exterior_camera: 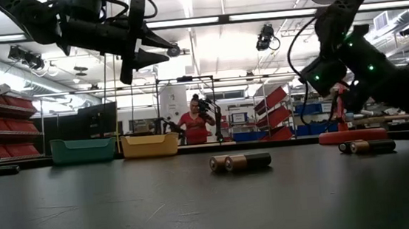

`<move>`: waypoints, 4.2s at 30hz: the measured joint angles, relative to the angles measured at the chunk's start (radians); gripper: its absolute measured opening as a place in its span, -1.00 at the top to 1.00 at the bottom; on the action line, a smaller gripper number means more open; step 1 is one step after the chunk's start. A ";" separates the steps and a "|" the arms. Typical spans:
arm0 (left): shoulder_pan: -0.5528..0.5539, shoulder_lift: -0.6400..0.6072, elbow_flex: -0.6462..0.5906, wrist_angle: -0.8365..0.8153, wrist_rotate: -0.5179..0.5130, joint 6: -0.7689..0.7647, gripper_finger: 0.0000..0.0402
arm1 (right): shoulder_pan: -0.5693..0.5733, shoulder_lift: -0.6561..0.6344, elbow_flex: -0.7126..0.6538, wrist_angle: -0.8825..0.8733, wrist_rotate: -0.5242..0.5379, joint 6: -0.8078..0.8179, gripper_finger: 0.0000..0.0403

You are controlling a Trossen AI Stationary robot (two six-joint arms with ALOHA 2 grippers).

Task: Sort batteries
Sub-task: Put the black battery into the yellow bin

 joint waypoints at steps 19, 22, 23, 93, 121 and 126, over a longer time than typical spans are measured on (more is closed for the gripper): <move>0.000 0.000 0.000 -0.001 0.000 -0.022 0.19 | 0.315 0.148 0.087 -0.068 0.169 -0.313 0.09; 0.000 0.000 0.000 -0.001 0.000 -0.027 0.19 | 0.323 0.168 0.070 -0.085 0.169 -0.342 0.05; 0.000 0.000 0.000 -0.001 0.000 -0.028 0.19 | 0.327 0.173 0.065 -0.089 0.168 -0.347 0.03; -0.186 0.001 0.000 -0.028 -0.070 0.577 0.19 | 0.188 0.171 0.950 0.537 -0.342 0.033 0.81; -0.190 0.033 0.022 0.175 -0.218 0.525 -0.09 | 0.246 0.174 0.952 0.834 -0.229 0.110 0.81; -0.190 0.077 0.065 0.185 -0.232 0.529 -0.03 | 0.249 0.174 0.952 0.834 -0.229 0.125 0.81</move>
